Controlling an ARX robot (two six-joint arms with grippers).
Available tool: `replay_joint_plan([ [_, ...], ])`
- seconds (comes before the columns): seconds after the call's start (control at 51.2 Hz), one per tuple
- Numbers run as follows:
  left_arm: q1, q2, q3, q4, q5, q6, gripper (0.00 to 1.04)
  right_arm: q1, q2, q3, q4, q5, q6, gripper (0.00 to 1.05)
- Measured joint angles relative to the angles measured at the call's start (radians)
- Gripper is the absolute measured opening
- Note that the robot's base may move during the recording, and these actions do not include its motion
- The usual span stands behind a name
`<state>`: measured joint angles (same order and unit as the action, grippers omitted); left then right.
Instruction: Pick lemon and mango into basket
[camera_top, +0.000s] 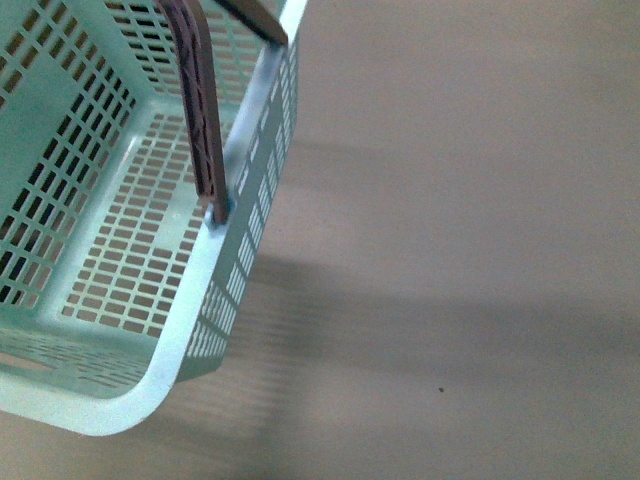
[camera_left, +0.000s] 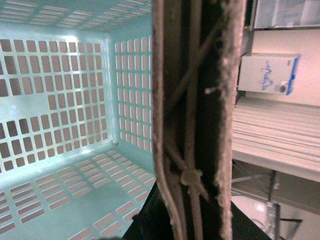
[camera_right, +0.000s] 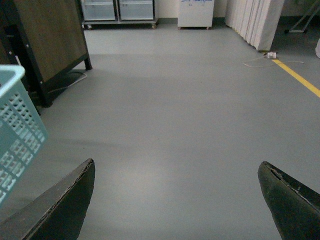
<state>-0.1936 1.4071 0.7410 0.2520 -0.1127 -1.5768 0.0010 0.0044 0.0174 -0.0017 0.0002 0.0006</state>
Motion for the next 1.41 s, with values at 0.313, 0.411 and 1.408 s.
replay_joint_plan([
  [0.313,-0.026,-0.388,-0.027,-0.289,-0.065,-0.067,0.05,0.0,0.0,0.0,0.0,0.0,0.0,0.96],
  [0.411,-0.035,-0.485,-0.026,-0.368,-0.068,-0.07,0.05,0.0,0.0,0.0,0.0,0.0,0.0,0.96],
  [1.408,-0.041,-0.549,-0.022,-0.403,-0.071,-0.066,0.05,0.0,0.0,0.0,0.0,0.0,0.0,0.96],
])
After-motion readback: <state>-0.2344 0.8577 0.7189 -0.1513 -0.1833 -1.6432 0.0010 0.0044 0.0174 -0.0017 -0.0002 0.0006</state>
